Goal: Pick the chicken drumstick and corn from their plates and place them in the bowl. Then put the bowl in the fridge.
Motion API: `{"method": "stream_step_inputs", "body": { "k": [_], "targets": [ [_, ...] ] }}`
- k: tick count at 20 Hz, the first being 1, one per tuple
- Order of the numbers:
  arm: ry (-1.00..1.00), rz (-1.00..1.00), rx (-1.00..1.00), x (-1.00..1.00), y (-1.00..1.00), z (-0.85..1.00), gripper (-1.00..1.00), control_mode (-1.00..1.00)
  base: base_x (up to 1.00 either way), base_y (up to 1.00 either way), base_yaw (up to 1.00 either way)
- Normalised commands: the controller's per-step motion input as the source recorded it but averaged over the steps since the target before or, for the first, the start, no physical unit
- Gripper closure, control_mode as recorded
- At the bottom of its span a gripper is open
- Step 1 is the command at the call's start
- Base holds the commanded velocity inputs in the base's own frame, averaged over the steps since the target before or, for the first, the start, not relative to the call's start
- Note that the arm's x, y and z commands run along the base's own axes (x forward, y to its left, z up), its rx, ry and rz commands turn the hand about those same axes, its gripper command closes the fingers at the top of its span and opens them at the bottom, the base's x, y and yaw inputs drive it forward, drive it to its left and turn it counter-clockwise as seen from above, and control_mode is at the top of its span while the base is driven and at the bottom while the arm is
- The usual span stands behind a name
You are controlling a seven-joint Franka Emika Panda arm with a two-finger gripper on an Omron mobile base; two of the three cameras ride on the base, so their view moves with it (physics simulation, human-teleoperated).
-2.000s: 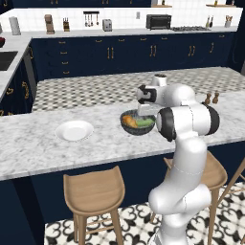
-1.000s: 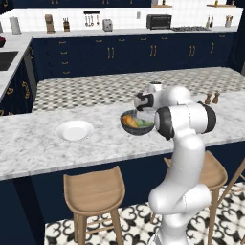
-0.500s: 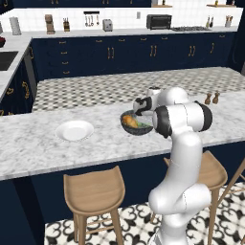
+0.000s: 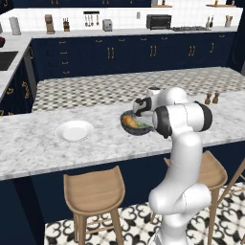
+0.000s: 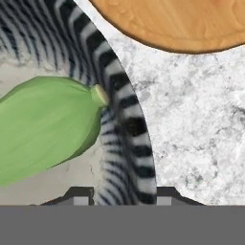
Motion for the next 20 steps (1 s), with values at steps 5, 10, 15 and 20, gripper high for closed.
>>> {"method": "stream_step_inputs", "body": {
  "k": [5,10,15,20],
  "targets": [
    [-0.12,-0.11,0.00,-0.10,0.04,0.08,1.00,-1.00,0.00,0.00,0.00],
    [-0.05,-0.05,-0.01,-0.44,0.00,0.63,1.00,-1.00,0.00,0.00,0.00],
    [-0.06,0.00,-0.06,-0.61,0.00,0.82,1.00,-1.00,0.00,0.00,0.00],
    [-0.03,-0.03,-0.07,-0.93,0.00,0.56,1.00,-1.00,0.00,0.00,0.00]
  ]
}}
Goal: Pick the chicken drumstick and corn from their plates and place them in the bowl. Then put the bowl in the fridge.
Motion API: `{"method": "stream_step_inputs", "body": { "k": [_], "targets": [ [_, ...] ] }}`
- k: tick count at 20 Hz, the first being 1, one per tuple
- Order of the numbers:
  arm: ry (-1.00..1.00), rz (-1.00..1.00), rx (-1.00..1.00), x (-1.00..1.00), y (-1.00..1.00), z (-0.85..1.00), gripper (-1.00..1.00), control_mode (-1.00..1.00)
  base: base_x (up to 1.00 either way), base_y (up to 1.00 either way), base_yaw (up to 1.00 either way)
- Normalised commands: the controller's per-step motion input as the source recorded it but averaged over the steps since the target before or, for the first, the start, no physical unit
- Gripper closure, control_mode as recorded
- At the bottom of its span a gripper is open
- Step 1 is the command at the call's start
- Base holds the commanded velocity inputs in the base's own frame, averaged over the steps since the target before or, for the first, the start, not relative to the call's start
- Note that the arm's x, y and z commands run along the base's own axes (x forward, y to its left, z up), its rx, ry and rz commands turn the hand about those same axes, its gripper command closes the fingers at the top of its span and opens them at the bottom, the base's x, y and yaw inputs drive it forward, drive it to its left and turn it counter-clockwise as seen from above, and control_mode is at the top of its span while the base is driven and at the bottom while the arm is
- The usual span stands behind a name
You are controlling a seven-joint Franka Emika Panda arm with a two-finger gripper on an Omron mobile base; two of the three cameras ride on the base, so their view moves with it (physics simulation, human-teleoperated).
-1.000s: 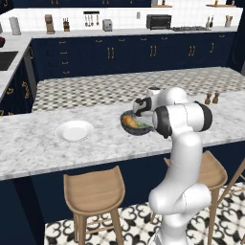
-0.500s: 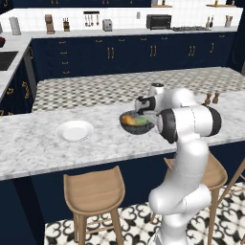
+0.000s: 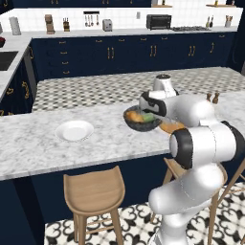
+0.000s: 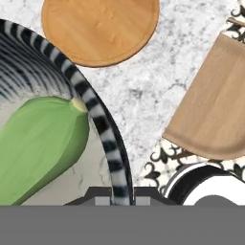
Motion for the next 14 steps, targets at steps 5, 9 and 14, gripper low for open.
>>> {"method": "stream_step_inputs", "body": {
  "k": [5,9,14],
  "targets": [
    [-0.15,0.00,-0.01,-1.00,0.00,0.31,1.00,-1.00,0.00,0.00,0.00],
    [-0.11,-0.03,0.03,-1.00,-0.14,0.13,1.00,-1.00,0.00,0.00,0.00],
    [0.02,-0.06,0.01,-1.00,-0.21,0.46,1.00,-1.00,0.00,0.00,0.00]
  ]
}}
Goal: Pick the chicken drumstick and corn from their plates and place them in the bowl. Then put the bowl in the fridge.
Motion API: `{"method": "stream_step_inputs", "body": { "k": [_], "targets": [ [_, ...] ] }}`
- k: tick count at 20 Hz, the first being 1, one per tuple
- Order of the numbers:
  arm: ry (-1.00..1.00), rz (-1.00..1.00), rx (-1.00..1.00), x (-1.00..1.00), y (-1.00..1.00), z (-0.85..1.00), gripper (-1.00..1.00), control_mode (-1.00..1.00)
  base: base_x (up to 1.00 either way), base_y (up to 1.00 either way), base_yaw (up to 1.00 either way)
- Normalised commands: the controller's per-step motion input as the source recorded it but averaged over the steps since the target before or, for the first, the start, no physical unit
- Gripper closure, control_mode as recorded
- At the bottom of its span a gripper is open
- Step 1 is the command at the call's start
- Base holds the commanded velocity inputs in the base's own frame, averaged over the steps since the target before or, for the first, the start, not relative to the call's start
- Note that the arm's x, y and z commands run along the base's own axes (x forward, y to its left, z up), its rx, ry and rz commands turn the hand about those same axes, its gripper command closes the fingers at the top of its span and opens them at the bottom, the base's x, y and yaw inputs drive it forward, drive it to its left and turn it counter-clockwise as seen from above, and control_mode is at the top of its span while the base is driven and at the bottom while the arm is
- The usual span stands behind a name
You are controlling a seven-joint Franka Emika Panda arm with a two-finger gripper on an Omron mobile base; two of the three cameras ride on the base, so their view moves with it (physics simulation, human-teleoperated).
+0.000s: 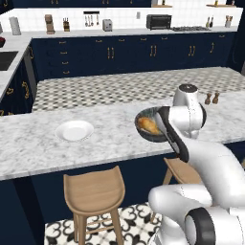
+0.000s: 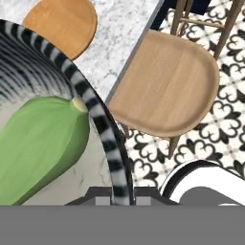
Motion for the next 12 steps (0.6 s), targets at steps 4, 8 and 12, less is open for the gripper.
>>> {"method": "stream_step_inputs", "body": {
  "k": [4,8,12],
  "targets": [
    [0.02,-0.05,0.00,-1.00,-0.04,0.18,1.00,-1.00,0.00,0.00,0.00],
    [0.02,-0.03,0.03,-0.98,-0.02,0.19,1.00,-1.00,0.00,0.00,0.00],
    [0.01,-0.07,0.07,-0.60,-0.08,0.06,1.00,-1.00,0.00,0.00,0.00]
  ]
}}
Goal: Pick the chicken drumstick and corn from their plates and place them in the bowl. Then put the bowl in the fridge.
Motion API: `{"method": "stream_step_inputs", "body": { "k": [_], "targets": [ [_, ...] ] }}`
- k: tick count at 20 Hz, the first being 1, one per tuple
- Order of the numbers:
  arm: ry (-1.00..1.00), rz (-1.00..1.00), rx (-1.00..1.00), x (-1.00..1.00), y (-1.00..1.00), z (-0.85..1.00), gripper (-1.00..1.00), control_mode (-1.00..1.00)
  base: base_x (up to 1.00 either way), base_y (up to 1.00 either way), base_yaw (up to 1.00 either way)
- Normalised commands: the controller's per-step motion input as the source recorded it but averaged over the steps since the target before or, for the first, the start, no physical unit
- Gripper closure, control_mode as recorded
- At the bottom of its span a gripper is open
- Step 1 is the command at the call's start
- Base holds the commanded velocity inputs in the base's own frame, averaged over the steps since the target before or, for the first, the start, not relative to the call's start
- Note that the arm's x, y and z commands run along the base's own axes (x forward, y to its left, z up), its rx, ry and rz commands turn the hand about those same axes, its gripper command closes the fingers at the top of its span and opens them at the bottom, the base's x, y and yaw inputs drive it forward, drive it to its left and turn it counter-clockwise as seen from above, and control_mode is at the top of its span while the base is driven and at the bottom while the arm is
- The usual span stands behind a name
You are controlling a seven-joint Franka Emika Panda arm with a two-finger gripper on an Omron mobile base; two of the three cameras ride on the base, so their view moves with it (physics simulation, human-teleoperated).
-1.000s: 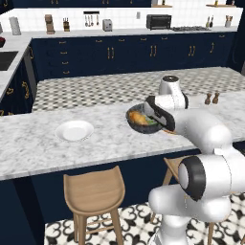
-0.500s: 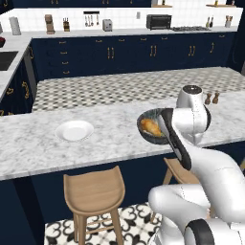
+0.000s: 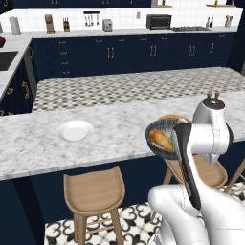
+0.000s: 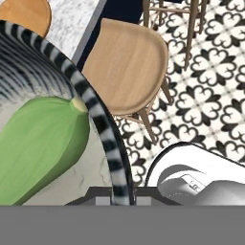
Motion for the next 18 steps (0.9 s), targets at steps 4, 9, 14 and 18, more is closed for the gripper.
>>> {"method": "stream_step_inputs", "body": {
  "k": [4,9,14,18],
  "targets": [
    [0.00,0.00,0.00,0.00,0.00,0.00,1.00,-1.00,0.00,0.00,0.00],
    [0.00,0.00,0.00,0.00,0.00,0.00,1.00,-1.00,0.00,0.00,0.00],
    [0.00,0.00,0.00,0.00,0.00,0.00,1.00,1.00,-0.25,-0.02,-0.01],
    [0.00,0.00,0.00,0.00,0.00,0.00,1.00,1.00,-0.67,-0.03,-0.14]
  ]
}}
